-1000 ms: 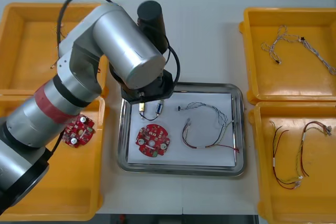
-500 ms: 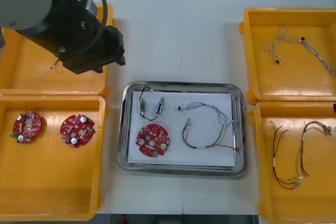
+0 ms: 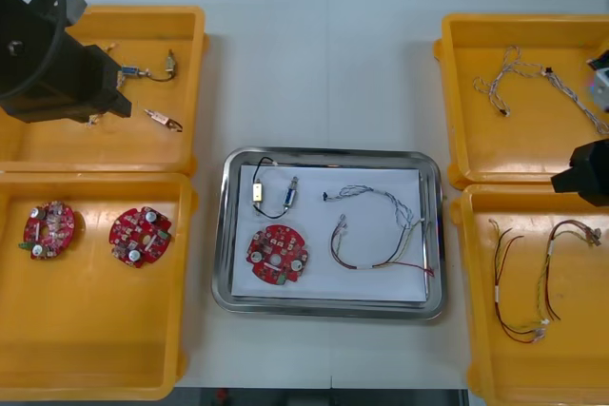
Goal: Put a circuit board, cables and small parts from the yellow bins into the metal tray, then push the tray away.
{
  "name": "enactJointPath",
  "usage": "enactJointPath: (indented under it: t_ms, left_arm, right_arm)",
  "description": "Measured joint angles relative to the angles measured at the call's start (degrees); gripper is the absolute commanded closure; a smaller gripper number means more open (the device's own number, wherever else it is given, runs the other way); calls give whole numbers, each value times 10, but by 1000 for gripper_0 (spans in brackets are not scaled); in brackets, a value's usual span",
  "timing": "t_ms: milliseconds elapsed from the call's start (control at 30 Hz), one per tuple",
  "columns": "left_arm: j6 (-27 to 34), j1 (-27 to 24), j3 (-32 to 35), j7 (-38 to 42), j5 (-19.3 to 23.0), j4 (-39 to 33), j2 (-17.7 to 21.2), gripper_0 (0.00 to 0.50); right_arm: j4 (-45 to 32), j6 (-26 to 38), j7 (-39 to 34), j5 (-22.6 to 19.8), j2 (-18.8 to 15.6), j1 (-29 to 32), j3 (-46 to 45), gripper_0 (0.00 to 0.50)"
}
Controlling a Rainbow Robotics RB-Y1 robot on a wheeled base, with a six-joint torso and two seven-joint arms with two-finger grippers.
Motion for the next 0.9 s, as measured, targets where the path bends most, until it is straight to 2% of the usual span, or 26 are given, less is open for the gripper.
enactJointPath:
  t_ms: [233,433,533,667,900]
  left_arm:
    - [0,69,49,-7,7,-5,30,0]
    - [0,134,90,-75,7,-23,43,0]
    - [0,164,107,-107,7,-32,43,0]
    - [0,200,128,-112,7,-41,43,0]
    - [0,249,156,-112,7,-49,47,0]
  right_arm:
    - [-17,0,0,-26,-1,-45,70,0]
    - [-17,0,0,-49,-1,-92,142,0]
    - [-17,0,0,-49,-2,-122,190,0]
    - [-18,0,0,-46,-2,-163,266,0]
    - [-34,0,0,-12,1,-209,380,0]
